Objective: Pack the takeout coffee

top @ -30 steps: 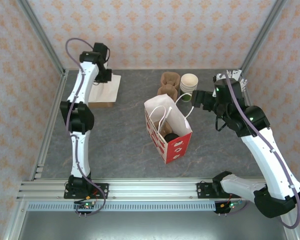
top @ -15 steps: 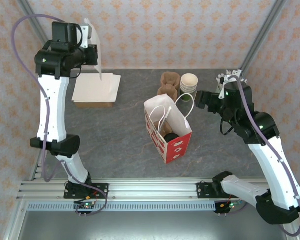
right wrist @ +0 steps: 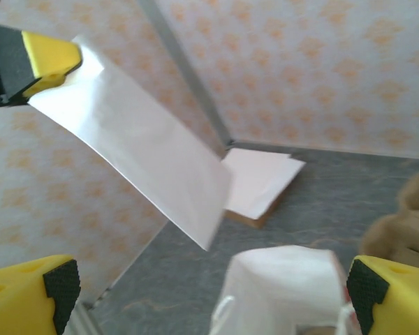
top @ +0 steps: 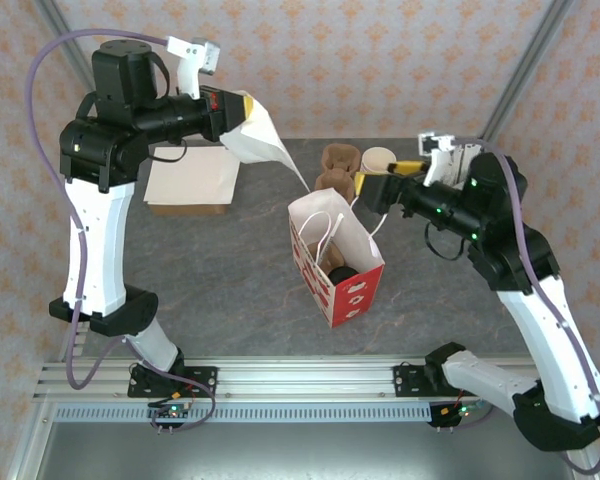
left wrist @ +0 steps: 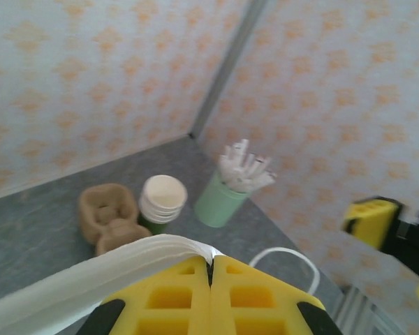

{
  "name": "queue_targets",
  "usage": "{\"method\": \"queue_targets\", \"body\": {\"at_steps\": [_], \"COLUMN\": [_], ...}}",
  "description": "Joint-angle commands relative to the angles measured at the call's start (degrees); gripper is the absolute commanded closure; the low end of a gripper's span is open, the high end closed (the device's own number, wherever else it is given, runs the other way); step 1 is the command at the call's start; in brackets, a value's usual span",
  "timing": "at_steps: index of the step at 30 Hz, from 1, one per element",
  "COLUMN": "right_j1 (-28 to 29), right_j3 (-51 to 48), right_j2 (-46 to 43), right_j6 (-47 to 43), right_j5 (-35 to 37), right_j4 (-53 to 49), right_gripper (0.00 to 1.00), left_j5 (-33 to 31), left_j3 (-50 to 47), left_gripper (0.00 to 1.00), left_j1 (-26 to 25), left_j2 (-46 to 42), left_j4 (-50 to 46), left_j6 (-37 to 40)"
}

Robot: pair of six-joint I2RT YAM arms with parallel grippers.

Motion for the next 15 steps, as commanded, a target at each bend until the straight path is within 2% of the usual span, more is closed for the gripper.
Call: {"method": "queue_targets", "body": {"at_steps": [1, 8, 15], "right_j1": [1.86, 5.60, 5.78], "right_j3": [2.53, 10.36, 15.18], "right_j2": [3.55, 12.80, 16.19], "right_j6": [-0.25, 1.72, -6.39], "right_j5": [-9.96, -14.81, -13.66], "right_j4": [7.61, 8.23, 4.81], "right_gripper": [0.01, 0.01, 0.01], "left_j5": [8.92, 14.55, 21.59], "left_j3": [1.09, 1.18, 1.28], "left_gripper": [1.00, 1.00, 1.00], "left_j1": [-2.19, -5.23, -5.40], "left_j2": [-1.01, -0.38, -0.40], "left_j4": [4.14, 6.38, 6.97], "left_j6": [-0.46, 0.08, 2.11]}}
